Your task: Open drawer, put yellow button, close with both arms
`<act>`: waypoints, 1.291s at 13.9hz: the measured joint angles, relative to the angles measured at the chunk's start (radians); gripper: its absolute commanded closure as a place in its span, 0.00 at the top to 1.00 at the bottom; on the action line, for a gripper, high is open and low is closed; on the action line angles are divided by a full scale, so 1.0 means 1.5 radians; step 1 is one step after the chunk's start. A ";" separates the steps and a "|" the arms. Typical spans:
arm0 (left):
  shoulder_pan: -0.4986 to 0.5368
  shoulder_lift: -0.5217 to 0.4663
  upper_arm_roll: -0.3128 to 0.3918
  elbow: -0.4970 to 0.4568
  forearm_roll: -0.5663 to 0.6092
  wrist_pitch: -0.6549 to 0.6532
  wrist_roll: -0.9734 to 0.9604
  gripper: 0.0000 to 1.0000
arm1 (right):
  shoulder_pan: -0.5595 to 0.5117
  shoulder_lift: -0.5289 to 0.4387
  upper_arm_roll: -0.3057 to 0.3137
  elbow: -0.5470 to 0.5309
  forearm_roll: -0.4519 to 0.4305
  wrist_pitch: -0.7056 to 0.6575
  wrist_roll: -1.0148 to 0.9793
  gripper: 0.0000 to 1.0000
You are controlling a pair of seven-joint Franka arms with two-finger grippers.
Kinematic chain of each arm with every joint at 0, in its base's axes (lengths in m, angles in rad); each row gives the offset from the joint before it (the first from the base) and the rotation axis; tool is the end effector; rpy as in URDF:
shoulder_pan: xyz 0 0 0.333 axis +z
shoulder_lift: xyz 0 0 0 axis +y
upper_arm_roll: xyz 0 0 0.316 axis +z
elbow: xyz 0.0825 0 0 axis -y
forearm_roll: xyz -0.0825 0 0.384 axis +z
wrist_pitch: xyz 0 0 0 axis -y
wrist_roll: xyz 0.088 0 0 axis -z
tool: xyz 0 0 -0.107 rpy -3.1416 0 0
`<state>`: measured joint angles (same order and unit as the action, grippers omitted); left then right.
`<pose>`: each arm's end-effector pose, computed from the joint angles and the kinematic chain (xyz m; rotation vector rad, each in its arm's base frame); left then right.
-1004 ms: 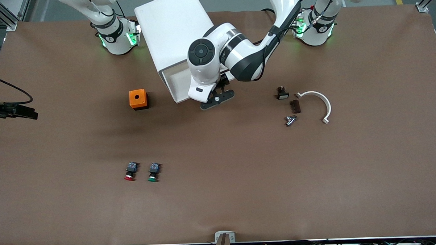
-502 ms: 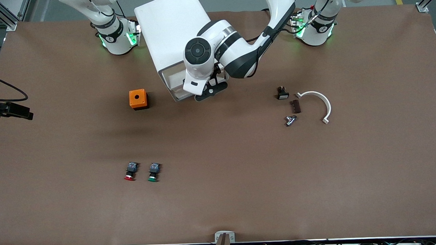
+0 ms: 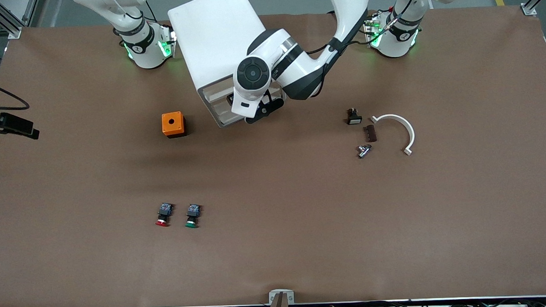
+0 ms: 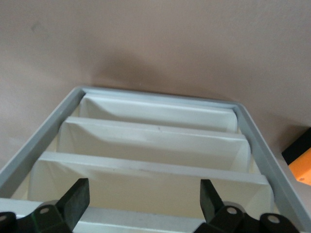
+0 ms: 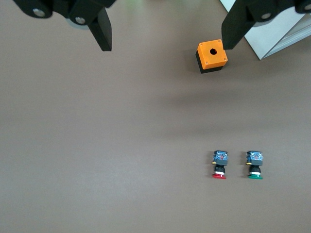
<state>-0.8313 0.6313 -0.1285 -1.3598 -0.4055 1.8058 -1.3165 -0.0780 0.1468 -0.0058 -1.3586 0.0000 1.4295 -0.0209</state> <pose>0.3939 -0.5878 0.3481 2.9192 0.7567 -0.7608 0.5832 -0.0487 0.6276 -3.1347 0.0986 0.1190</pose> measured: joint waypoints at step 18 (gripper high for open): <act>0.113 -0.065 0.005 0.013 -0.026 0.006 0.000 0.99 | 0.019 -0.109 0.000 -0.120 0.004 0.063 0.001 1.00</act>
<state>-0.6612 0.5339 -0.1204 -1.3405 -0.4442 1.8143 -1.3168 -0.0488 -0.0161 -0.0051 -1.5388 0.0059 1.5240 -0.0197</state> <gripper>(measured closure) 0.004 0.000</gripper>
